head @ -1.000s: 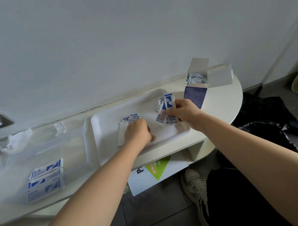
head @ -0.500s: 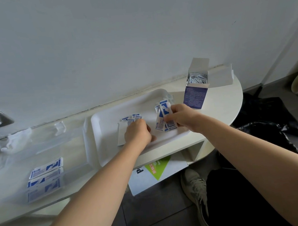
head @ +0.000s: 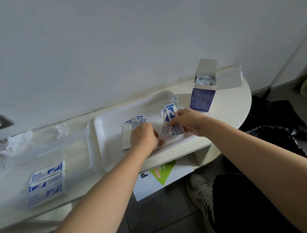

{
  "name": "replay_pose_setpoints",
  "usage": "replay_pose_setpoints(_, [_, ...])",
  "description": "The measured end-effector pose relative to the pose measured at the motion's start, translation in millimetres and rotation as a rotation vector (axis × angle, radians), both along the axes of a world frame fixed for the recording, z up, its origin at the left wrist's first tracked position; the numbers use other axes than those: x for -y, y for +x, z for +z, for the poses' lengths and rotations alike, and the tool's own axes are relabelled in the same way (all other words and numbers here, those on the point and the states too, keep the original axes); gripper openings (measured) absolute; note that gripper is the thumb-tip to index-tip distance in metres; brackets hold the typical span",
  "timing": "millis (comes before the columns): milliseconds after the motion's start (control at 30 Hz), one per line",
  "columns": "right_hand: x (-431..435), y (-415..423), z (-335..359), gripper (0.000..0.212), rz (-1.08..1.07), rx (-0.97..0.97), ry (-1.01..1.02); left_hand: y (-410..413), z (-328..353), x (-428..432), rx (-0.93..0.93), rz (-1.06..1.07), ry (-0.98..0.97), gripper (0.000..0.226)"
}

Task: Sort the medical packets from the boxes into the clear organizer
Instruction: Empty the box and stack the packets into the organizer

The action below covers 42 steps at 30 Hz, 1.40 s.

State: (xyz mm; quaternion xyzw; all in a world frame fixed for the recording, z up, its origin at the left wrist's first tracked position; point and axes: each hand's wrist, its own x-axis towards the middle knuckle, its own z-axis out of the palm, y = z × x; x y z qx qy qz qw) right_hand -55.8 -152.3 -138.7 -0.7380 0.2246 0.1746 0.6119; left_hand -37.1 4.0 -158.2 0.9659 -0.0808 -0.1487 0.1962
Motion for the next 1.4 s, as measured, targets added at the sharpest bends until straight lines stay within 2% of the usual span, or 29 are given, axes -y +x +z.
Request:
replay_pose_setpoints(200, [4.1,-0.9,-2.3,0.010,-0.012,-0.014,0.017,6.6,-3.3,-0.8,0.016,0.022,0.009,0.029])
replay_pose_setpoints(367, [4.7,-1.3,-2.7,0.009,-0.019,-0.034,0.037,8.6,-9.1,-2.1,0.043,0.043,0.036,0.014])
replay_pose_setpoints(500, [5.6,-2.1,-2.1,0.008,-0.017,-0.040,0.030,7.1,-8.9,0.1,0.060,-0.075,0.143,0.016])
replay_pose_setpoints(567, [5.7,-2.0,-1.4,0.009,-0.036,-0.015,0.068,9.1,-6.9,-2.1,0.053,-0.129,0.128,0.017])
replay_pose_setpoints(633, [5.8,-2.1,1.7,0.008,-0.076,0.037,0.151,12.9,-3.7,-6.7,0.002,-0.090,-0.043,0.014])
replay_pose_setpoints(767, [5.1,0.7,7.4,0.013,-0.104,0.102,0.324,14.6,14.7,-14.3,-0.338,0.340,-0.815,0.011])
replay_pose_setpoints(800, [3.0,0.9,7.7,0.017,-0.082,0.104,0.358,13.5,19.5,-15.3,-0.427,0.395,-0.941,0.014])
replay_pose_setpoints(867, [-3.6,0.4,7.3,0.020,-0.005,0.106,0.382,9.4,26.2,-14.5,-0.569,0.401,-1.052,0.022])
replay_pose_setpoints(967, [-14.3,0.4,6.0,0.018,0.106,0.148,0.332,2.5,28.6,-10.1,-0.672,0.338,-1.064,0.030])
replay_pose_setpoints(1100, [-19.3,2.7,1.8,0.026,0.132,0.207,0.265,1.7,28.8,-9.3,-0.653,0.316,-1.008,0.029])
replay_pose_setpoints(1200, [-23.4,4.4,-0.3,0.023,0.178,0.191,0.227,3.7,29.1,-9.6,-0.606,0.303,-0.929,0.027])
replay_pose_setpoints(1300, [-27.0,8.1,-2.5,0.020,0.131,0.174,0.216,6.3,26.7,-10.7,-0.498,0.332,-0.776,0.018])
replay_pose_setpoints(1400, [-25.1,13.2,-5.6,0.018,0.012,0.157,0.159,13.5,18.8,-21.6,-0.222,0.368,-0.582,0.023])
